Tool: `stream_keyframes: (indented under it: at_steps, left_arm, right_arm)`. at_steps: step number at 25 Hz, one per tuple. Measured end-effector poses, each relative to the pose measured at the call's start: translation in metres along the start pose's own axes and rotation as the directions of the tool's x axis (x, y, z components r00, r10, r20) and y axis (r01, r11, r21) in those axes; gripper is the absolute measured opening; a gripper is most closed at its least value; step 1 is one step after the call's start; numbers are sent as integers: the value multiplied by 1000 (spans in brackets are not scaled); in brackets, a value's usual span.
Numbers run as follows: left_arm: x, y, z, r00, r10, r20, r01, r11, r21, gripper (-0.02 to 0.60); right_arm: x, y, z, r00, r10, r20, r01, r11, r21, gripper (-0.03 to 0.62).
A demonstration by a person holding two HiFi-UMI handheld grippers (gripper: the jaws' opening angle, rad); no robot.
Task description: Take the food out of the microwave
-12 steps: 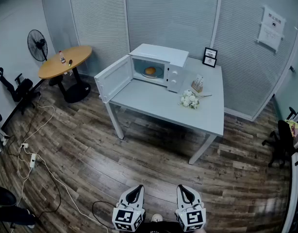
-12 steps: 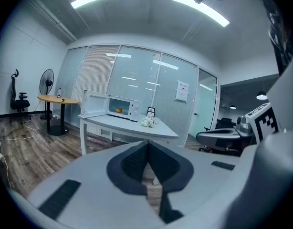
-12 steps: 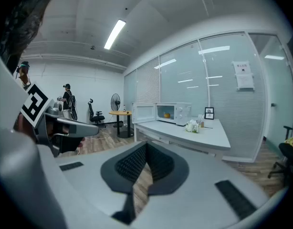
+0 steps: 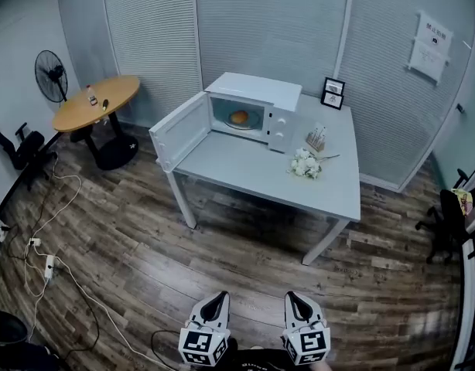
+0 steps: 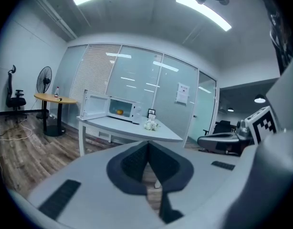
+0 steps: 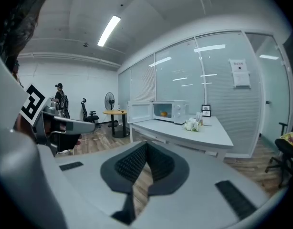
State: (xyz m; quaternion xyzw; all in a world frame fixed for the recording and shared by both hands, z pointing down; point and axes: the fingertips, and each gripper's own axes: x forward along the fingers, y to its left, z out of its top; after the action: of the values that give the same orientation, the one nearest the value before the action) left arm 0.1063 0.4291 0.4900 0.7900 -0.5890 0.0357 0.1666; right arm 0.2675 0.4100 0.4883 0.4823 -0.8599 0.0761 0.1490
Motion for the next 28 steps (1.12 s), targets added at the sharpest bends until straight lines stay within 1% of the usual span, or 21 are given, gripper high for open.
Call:
stream_keyframes:
  at_steps: [2, 7, 11, 14, 16, 18, 21, 22, 24, 28]
  left_arm:
    - [7, 14, 4, 1000, -18, 3, 19, 1000, -4, 8]
    - [25, 51, 16, 997, -75, -5, 75, 997, 0, 8]
    - [36, 71, 19, 992, -122, -36, 124, 991, 42, 8]
    - [42, 87, 19, 991, -123, -43, 125, 991, 47, 8]
    - [42, 92, 18, 991, -127, -40, 128, 991, 29, 8]
    - [46, 92, 16, 988, -145, -57, 146, 989, 19, 8]
    - [57, 88, 12, 979, -183, -88, 186, 982, 31, 8]
    - [60, 90, 12, 979, -183, -89, 187, 982, 34, 8]
    - [67, 97, 12, 983, -160, -90, 164, 986, 35, 8]
    - [87, 116, 20, 989, -118, -90, 121, 992, 26, 8]
  right_arm:
    - [11, 4, 1, 1000, -15, -8, 15, 1000, 0, 3]
    - [42, 17, 16, 998, -57, 21, 56, 998, 43, 5]
    - [65, 29, 26, 997, -70, 45, 68, 996, 58, 5]
    - [78, 38, 25, 996, -81, 34, 79, 996, 44, 5]
    - [81, 43, 23, 997, -78, 24, 76, 996, 52, 5]
    - [86, 42, 22, 997, -79, 17, 78, 995, 66, 5]
    - [100, 35, 19, 997, -74, 7, 73, 994, 83, 5]
    - [107, 33, 17, 998, -70, 0, 69, 994, 82, 5]
    - [121, 29, 16, 998, -59, -14, 60, 996, 70, 5]
    - [157, 21, 25, 1000, -22, -13, 23, 998, 63, 5]
